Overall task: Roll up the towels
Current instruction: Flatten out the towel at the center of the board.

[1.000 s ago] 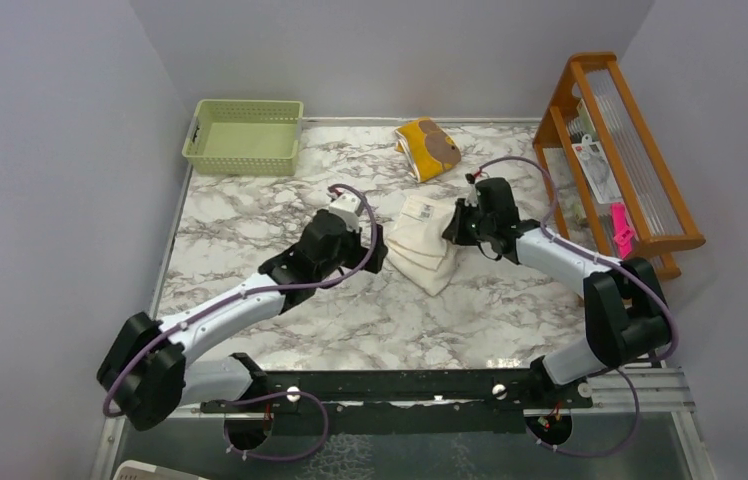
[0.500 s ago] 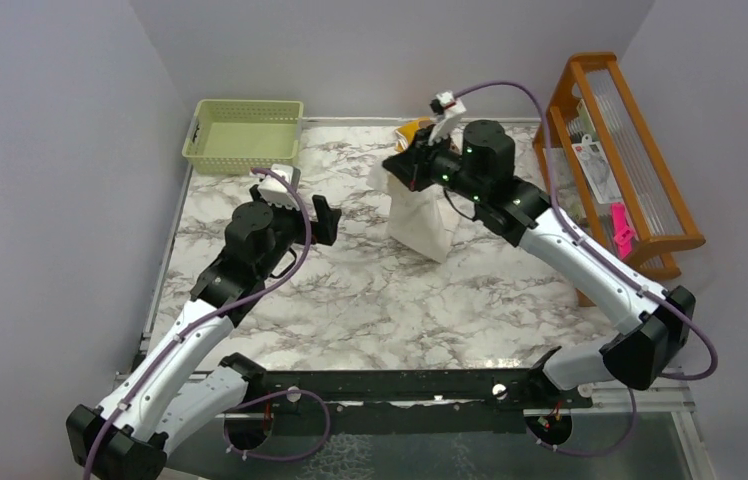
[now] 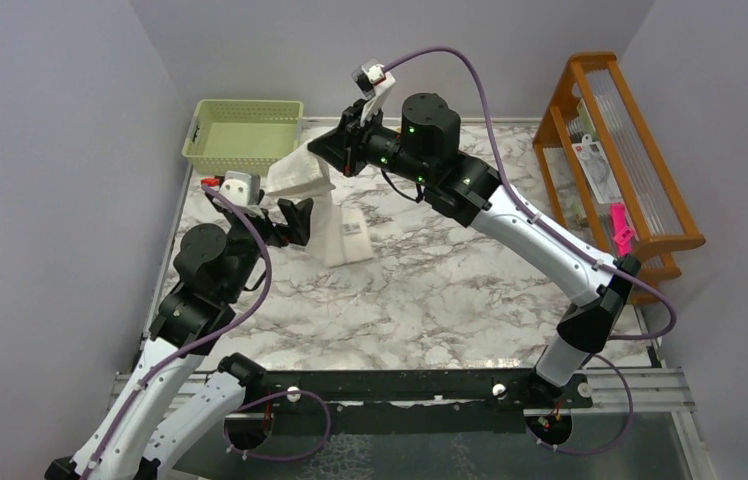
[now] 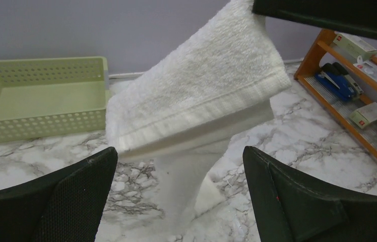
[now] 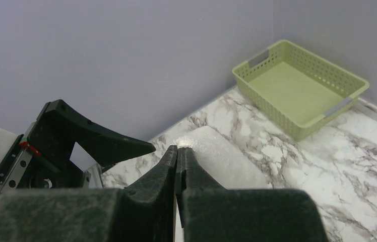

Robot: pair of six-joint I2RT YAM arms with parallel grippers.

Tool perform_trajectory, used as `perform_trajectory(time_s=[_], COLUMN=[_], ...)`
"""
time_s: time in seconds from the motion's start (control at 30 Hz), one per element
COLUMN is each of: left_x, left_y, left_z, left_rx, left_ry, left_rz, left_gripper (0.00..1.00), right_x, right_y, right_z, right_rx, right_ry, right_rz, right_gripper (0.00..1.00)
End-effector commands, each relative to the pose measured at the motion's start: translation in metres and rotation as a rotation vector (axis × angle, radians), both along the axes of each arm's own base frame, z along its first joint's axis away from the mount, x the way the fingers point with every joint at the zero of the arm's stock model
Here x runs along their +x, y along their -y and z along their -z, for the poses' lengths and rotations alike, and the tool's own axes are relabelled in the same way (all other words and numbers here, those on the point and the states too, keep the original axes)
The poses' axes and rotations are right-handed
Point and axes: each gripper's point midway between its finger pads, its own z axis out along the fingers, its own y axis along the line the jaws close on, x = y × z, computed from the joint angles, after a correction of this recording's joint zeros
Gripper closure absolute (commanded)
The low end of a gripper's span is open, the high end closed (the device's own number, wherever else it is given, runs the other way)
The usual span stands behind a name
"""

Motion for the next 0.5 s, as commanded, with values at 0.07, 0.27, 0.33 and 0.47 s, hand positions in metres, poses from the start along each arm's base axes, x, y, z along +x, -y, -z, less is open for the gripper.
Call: perform_trajectory(time_s=[0.07, 0.27, 0.33, 0.47], left_x=[0.002, 0.007, 0.008, 0.010], left_y=[-0.010, -0.001, 0.001, 0.012], left_z=[0.001, -0.002, -0.008, -0.012], left_rx=[0.031, 0.053, 0.058, 0.069], left_ry=[0.015, 0.058, 0.083, 0.109], left_rz=[-0.044, -0.005, 0.006, 0.060], left_gripper=[0.01, 0.01, 0.01, 0.04], right_x=[-0.009, -0.020, -0.022, -0.025], right_y=[0.005, 0.009, 0.010, 0.008], right_z=[-0.019, -0.013, -0.012, -0.011], right_rx=[0.035, 0.038, 0.037, 0.039], right_ry=[0.038, 0.017, 0.013, 0.004], right_rz=[-0.022, -0.053, -0.062, -0.080], right_gripper=[0.99, 0.99, 0.99, 0.99])
